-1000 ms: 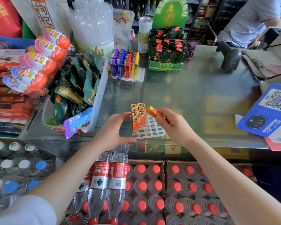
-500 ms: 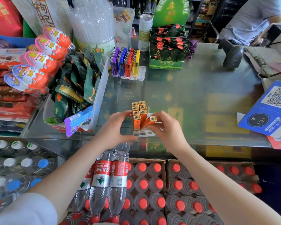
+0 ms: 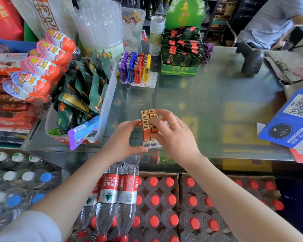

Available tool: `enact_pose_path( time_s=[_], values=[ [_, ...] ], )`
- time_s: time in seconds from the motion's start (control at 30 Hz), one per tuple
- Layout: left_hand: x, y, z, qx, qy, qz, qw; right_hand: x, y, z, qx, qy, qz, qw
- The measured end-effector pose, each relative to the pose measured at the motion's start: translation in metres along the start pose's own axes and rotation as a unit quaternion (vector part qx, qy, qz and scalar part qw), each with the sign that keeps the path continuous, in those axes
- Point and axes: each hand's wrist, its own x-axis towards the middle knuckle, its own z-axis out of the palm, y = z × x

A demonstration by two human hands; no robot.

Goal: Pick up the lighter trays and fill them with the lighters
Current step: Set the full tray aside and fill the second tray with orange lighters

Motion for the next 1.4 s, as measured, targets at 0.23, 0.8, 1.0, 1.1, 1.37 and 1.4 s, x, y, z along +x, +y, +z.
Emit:
enact_pose_path(
  time_s=[0.23, 0.8, 1.0, 1.1, 1.37, 1.4],
  values=[
    [0.006, -0.001, -0.001, 0.019, -0.01, -0.002, 1.0, -0.001, 0.015, 0.007, 0.07, -0.053, 0.035, 0.996],
    [0.035, 0.03, -0.033, 0.074, 0.157, -0.031, 0.984, 0.042, 0.063, 0.051, 0.036, -0.17, 0.167, 0.971],
    [0.038, 0.056, -0.078, 0.144, 0.202, 0.077, 0.966, 0.081, 0.058, 0.073, -0.014, -0.184, 0.18, 0.966],
    [0.045, 0.057, -0.091, 0.155, 0.216, 0.096, 0.959, 0.096, 0.06, 0.082, -0.012, -0.184, 0.194, 0.964],
    [0.06, 0.042, -0.1, 0.16, 0.201, 0.087, 0.962, 0.113, 0.071, 0.092, -0.021, -0.177, 0.193, 0.965],
    [0.06, 0.042, -0.101, 0.159, 0.198, 0.087, 0.963, 0.115, 0.072, 0.092, -0.023, -0.179, 0.194, 0.964]
  ],
)
